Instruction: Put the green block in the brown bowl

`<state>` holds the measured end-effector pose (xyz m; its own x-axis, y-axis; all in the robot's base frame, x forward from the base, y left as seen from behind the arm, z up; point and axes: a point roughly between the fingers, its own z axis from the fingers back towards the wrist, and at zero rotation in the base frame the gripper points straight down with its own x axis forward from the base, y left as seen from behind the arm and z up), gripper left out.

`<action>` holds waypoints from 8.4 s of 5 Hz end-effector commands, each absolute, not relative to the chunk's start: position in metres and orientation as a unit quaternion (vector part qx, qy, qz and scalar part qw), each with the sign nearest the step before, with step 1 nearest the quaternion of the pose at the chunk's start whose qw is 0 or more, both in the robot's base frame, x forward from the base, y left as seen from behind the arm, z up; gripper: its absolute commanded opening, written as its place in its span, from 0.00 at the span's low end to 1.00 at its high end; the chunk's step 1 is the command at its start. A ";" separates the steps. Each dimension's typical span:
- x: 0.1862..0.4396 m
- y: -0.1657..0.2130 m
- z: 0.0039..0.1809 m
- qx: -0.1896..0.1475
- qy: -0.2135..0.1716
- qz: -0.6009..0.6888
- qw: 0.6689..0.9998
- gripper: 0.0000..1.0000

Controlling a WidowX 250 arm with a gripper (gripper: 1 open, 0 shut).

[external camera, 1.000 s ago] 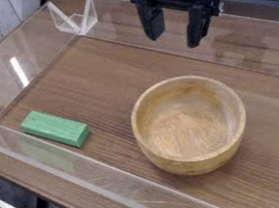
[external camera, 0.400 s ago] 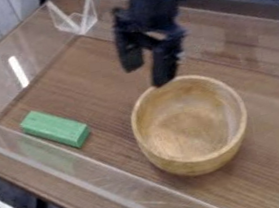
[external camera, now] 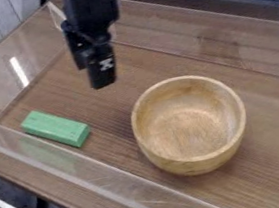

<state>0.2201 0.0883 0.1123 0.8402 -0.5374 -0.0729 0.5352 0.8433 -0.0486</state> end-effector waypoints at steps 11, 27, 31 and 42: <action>0.184 0.124 0.036 -0.041 0.026 -0.506 0.861 1.00; 0.249 -0.026 0.088 -0.035 -0.031 -0.514 0.856 0.00; 0.242 -0.053 0.069 -0.051 -0.031 -0.536 0.842 0.00; 0.244 -0.046 0.051 -0.068 -0.014 -0.527 0.847 0.00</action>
<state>0.2331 -0.0468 0.0413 0.4413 -0.8945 0.0718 0.8927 0.4294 -0.1365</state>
